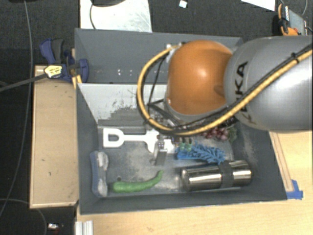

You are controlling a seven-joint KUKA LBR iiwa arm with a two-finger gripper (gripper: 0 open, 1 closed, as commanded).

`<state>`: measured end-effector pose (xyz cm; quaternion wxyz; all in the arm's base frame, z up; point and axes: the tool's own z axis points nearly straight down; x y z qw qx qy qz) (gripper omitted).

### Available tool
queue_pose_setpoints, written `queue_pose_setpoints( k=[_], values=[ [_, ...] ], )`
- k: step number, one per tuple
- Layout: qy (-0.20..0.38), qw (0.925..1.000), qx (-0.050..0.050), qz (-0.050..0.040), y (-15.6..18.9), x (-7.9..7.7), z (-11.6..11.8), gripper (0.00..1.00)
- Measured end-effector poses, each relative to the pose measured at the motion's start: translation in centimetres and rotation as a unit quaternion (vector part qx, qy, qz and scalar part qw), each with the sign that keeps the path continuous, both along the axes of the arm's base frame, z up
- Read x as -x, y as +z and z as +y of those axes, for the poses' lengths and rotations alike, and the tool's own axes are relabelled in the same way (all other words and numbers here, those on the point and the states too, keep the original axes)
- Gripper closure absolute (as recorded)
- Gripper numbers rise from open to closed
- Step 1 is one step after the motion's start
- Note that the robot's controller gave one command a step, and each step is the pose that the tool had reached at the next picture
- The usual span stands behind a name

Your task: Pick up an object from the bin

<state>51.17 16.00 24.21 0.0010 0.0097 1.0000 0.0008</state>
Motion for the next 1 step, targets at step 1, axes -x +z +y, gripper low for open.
queue_pose_setpoints(
  k=[1],
  values=[
    [0.000,1.0000,0.000,0.0000,0.00,0.00,0.00,0.00]
  ],
)
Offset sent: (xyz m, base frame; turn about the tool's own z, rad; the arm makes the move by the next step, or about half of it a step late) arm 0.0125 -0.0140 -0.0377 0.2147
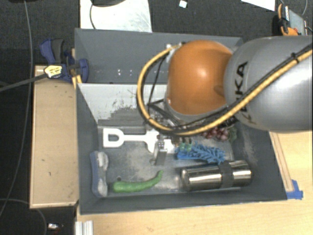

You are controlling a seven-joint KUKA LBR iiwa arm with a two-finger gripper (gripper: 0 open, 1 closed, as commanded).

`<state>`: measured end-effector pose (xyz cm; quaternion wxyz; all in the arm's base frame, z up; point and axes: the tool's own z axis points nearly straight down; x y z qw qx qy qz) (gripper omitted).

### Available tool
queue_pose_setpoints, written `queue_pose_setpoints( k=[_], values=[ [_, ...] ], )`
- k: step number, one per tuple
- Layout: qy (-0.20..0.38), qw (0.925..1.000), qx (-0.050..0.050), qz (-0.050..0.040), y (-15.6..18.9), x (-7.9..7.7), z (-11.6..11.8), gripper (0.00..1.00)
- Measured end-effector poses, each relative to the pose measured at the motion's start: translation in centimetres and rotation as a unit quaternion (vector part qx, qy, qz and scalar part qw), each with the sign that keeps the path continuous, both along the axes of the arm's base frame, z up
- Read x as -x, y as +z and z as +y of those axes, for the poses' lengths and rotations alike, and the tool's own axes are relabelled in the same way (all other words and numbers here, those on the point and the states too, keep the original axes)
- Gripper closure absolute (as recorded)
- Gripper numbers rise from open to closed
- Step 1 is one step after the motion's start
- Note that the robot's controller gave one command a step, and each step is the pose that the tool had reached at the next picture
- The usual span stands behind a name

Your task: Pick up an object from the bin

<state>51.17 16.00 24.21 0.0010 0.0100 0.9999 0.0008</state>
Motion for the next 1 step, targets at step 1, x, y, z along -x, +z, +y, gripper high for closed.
queue_pose_setpoints(
  k=[1],
  values=[
    [-0.102,0.9948,0.000,-0.0001,-3.60,-1.26,-1.42,0.00]
  ],
)
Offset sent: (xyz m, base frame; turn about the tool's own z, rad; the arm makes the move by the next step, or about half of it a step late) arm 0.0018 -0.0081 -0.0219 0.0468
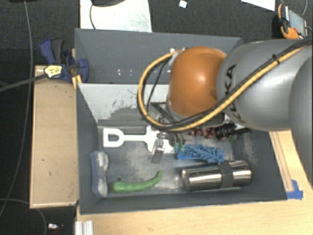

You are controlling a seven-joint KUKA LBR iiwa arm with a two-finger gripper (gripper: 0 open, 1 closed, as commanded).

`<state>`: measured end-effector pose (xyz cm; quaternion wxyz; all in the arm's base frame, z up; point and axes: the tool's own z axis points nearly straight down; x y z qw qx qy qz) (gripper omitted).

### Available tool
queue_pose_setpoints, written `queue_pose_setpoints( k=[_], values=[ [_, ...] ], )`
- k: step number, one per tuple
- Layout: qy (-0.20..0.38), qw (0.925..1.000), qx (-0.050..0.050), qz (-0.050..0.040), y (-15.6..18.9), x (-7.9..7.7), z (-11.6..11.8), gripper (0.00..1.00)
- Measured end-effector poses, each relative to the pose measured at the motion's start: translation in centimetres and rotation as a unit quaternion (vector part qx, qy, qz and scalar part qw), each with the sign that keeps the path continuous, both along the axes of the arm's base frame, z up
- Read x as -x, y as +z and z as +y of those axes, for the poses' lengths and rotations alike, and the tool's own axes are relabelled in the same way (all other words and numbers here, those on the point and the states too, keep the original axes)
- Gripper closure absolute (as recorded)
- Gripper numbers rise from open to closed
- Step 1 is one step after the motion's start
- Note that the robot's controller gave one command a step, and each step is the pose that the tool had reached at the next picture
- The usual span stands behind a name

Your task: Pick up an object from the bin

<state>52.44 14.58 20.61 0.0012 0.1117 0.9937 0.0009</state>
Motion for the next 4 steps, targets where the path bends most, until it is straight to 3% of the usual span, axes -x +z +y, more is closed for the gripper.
queue_pose_setpoints(
  k=[1,2,3,4],
  values=[
    [0.078,0.9970,0.000,-0.0016,1.3,0.9,0.6,0.00],
    [0.018,0.9998,0.000,0.0003,1.1,0.8,0.2,0.00],
    [0.064,0.9979,0.000,-0.0018,0.9,1.0,0.5,0.00],
    [0.015,0.9999,-0.002,-0.0047,10.8,0.8,1.0,0.00]
  ],
)
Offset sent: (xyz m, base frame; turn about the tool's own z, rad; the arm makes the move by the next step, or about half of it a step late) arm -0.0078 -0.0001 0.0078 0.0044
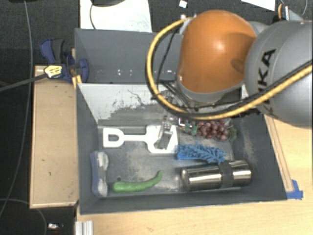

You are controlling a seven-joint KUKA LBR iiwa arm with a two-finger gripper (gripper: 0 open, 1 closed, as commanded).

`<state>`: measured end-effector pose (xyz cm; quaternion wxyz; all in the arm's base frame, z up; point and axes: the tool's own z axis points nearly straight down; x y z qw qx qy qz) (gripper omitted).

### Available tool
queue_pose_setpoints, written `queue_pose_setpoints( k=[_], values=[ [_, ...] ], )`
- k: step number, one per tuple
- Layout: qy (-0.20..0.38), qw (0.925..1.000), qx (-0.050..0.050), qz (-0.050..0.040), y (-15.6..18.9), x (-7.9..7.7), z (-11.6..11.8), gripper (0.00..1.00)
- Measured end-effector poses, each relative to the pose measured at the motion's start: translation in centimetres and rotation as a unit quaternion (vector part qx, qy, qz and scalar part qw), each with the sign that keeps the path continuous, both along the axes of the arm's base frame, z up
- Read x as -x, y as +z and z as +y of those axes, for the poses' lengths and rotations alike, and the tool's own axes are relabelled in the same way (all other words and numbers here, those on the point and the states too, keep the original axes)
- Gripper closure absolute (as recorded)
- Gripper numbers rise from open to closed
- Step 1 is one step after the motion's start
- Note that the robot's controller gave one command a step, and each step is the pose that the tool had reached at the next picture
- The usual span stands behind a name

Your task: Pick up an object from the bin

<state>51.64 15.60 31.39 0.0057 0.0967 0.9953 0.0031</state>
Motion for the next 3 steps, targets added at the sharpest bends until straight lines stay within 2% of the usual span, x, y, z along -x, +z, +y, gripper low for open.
queue_pose_setpoints(
  k=[1,2,3],
  values=[
    [0.044,0.9990,0.003,0.0106,-8.4,0.0,-1.5,0.00],
    [0.022,0.9998,0.000,0.0004,1.6,1.4,-0.6,0.00],
    [0.017,0.9998,0.003,0.0060,10.4,1.7,-2.8,0.00]
  ],
)
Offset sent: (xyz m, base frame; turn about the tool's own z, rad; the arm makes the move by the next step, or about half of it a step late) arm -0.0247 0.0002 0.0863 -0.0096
